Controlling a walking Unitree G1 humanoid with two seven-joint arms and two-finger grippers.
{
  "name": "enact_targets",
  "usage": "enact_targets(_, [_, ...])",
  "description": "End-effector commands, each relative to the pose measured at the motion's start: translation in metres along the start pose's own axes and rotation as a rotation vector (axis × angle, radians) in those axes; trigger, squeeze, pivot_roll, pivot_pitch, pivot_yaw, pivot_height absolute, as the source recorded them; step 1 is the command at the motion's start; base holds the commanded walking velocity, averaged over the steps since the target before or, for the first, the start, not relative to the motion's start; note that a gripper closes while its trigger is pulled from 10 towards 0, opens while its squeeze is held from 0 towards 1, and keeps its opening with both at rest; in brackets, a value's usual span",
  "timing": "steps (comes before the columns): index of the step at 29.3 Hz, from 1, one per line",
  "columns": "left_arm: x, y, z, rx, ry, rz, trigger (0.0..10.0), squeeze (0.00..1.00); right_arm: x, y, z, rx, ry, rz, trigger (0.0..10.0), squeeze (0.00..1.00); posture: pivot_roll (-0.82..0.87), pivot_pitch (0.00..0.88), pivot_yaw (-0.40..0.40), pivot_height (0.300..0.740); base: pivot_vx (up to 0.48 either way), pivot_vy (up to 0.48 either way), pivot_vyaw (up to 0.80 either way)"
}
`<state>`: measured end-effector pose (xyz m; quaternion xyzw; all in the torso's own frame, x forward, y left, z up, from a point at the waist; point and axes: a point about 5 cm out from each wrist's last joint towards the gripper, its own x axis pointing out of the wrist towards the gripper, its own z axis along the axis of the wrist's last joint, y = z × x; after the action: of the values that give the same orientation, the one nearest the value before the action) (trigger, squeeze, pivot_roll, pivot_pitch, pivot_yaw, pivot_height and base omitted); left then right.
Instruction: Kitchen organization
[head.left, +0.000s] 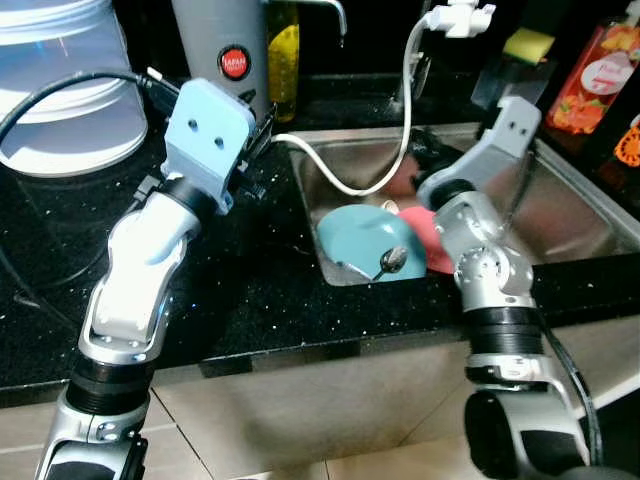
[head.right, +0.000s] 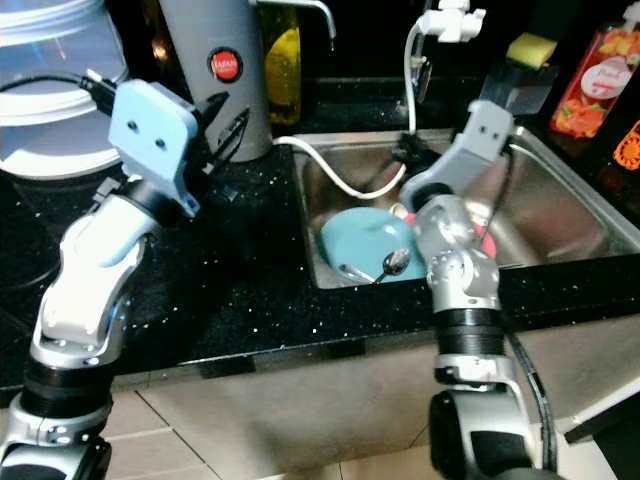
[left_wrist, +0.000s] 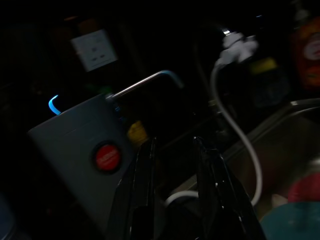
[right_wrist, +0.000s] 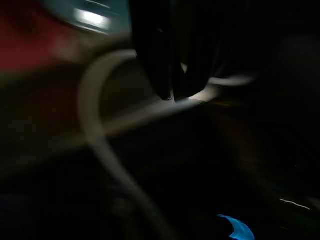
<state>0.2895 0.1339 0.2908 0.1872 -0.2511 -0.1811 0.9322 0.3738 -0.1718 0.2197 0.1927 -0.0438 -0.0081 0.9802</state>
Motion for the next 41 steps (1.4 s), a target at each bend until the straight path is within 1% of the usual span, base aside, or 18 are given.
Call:
enact_targets(1, [-0.001, 0.000, -0.005, -0.023, 0.026, 0.021, 10.0, 0.00, 0.002, -0.007, -0.005, -0.040, 0.014, -0.055, 10.0, 1.00, 0.16, 0.000, -0.057, 0.740, 0.000, 0.000, 0.00])
enact_targets(4, [-0.001, 0.005, -0.009, -0.020, 0.059, 0.059, 10.0, 0.00, 0.001, -0.007, -0.005, -0.019, 0.002, -0.044, 10.0, 1.00, 0.16, 0.000, -0.057, 0.740, 0.000, 0.000, 0.00])
enact_targets(6, [-0.002, 0.013, -0.016, -0.025, 0.112, 0.133, 10.0, 0.00, 0.000, 0.001, 0.004, 0.021, -0.067, 0.017, 10.0, 1.00, 0.16, 0.000, -0.057, 0.740, 0.000, 0.000, 0.00])
enact_targets(7, [-0.002, 0.013, -0.016, -0.025, 0.112, 0.133, 10.0, 0.00, 0.000, 0.001, 0.004, 0.021, -0.067, 0.017, 10.0, 1.00, 0.16, 0.000, -0.057, 0.740, 0.000, 0.000, 0.00])
enact_targets(8, [-0.002, 0.016, -0.019, -0.018, 0.131, 0.162, 10.0, 0.00, 0.000, 0.004, 0.008, 0.034, -0.092, 0.036, 10.0, 0.19, 0.15, 0.000, -0.055, 0.740, 0.000, 0.000, 0.00])
enact_targets(9, [-0.002, 0.023, -0.024, -0.018, 0.170, 0.213, 10.0, 0.00, -0.001, 0.008, 0.016, 0.056, -0.140, 0.066, 10.0, 0.00, 0.15, 0.000, -0.052, 0.740, 0.000, 0.000, 0.00])
enact_targets(15, [-0.006, 0.037, -0.034, -0.015, 0.258, 0.311, 10.0, 0.00, -0.003, 0.012, 0.031, 0.079, -0.211, 0.103, 10.0, 0.00, 0.15, 0.000, -0.049, 0.740, 0.000, 0.000, 0.00])
enact_targets(20, [-0.011, 0.045, -0.040, -0.052, 0.294, 0.375, 10.0, 0.00, -0.009, 0.024, 0.046, 0.028, -0.277, 0.177, 10.0, 0.00, 0.15, 0.000, -0.042, 0.740, 0.000, 0.000, 0.00])
enact_targets(21, [-0.013, 0.046, -0.041, -0.076, 0.305, 0.402, 10.0, 0.00, -0.011, 0.027, 0.048, 0.018, -0.286, 0.192, 10.0, 0.00, 0.15, 0.000, -0.040, 0.740, 0.000, 0.000, 0.00])
enact_targets(23, [-0.023, 0.055, -0.052, -0.100, 0.381, 0.506, 10.0, 0.00, -0.012, 0.030, 0.047, 0.012, -0.291, 0.207, 10.0, 0.00, 0.15, 0.000, -0.039, 0.740, 0.000, 0.000, 0.00])
enact_targets(24, [-0.023, 0.055, -0.052, -0.100, 0.381, 0.506, 10.0, 0.00, -0.012, 0.030, 0.047, 0.012, -0.291, 0.207, 10.0, 0.00, 0.15, 0.000, -0.039, 0.740, 0.000, 0.000, 0.00])
enact_targets(27, [-0.043, 0.072, -0.069, -0.115, 0.516, 0.655, 10.0, 0.00, -0.012, 0.029, 0.043, 0.012, -0.279, 0.203, 10.0, 0.00, 0.16, 0.000, -0.045, 0.740, 0.000, 0.000, 0.00])
enact_targets(28, [-0.048, 0.076, -0.071, -0.112, 0.536, 0.682, 10.0, 0.00, -0.012, 0.028, 0.042, 0.013, -0.274, 0.201, 10.0, 0.00, 0.16, 0.000, -0.047, 0.740, 0.000, 0.000, 0.00])
enact_targets(32, [-0.056, 0.081, -0.069, -0.091, 0.537, 0.701, 10.0, 0.00, -0.013, 0.027, 0.041, 0.013, -0.267, 0.203, 10.0, 0.00, 0.17, 0.001, -0.054, 0.740, 0.000, 0.000, 0.00])
enact_targets(33, [-0.060, 0.081, -0.067, -0.049, 0.531, 0.695, 10.0, 0.00, -0.013, 0.028, 0.041, 0.015, -0.267, 0.209, 10.0, 0.00, 0.17, 0.003, -0.056, 0.740, 0.000, 0.000, 0.00])
enact_targets(34, [-0.060, 0.081, -0.067, -0.049, 0.531, 0.695, 10.0, 0.00, -0.013, 0.028, 0.041, 0.015, -0.267, 0.209, 10.0, 0.00, 0.17, 0.003, -0.056, 0.740, 0.000, 0.000, 0.00])
enact_targets(36, [-0.064, 0.077, -0.064, 0.004, 0.507, 0.676, 10.0, 0.00, -0.012, 0.027, 0.037, 0.026, -0.249, 0.209, 10.0, 0.00, 0.18, 0.005, -0.059, 0.740, 0.000, 0.000, 0.00])
enact_targets(41, [-0.063, 0.072, -0.060, 0.010, 0.489, 0.686, 10.0, 0.00, -0.012, 0.026, 0.034, 0.031, -0.233, 0.210, 10.0, 0.00, 0.18, 0.006, -0.062, 0.740, 0.000, 0.000, 0.00])
